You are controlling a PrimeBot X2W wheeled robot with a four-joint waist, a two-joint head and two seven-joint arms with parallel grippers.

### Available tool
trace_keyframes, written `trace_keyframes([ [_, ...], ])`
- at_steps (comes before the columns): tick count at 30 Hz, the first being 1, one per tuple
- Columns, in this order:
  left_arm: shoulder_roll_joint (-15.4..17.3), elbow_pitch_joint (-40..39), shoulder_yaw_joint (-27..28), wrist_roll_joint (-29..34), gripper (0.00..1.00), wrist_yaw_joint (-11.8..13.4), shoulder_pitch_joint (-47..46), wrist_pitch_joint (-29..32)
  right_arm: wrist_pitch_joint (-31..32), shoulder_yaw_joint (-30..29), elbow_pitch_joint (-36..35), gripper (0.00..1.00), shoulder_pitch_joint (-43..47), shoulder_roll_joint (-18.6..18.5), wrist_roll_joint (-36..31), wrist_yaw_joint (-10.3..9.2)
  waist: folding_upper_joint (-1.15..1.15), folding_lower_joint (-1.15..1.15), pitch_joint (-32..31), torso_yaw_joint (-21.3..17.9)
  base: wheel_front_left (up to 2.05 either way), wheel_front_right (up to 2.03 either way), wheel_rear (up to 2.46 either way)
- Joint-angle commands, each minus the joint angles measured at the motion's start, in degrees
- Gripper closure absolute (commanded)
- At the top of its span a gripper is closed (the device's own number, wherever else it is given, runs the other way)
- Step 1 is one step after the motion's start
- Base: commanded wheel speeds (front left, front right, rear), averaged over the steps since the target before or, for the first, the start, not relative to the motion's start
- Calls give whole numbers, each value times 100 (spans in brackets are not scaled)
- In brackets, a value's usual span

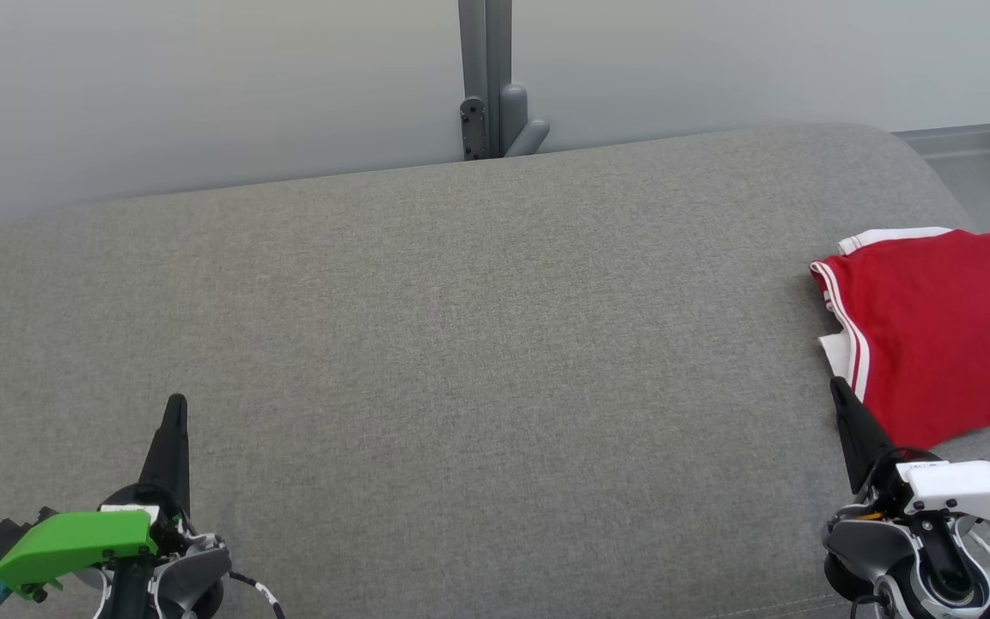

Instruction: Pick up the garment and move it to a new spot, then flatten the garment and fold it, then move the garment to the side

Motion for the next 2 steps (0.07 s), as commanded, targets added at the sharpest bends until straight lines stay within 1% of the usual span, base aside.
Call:
trace_keyframes([
  [1, 38, -12, 17, -6, 100, -20, -77, 17, 20, -11, -20, 100, -55, -27, 41, 2, 0, 0, 0, 0, 0, 0, 0],
  [2, 38, -12, 17, -5, 100, -20, -77, 17, 20, -11, -20, 100, -55, -27, 41, 2, 0, 0, 0, 0, 0, 0, 0],
])
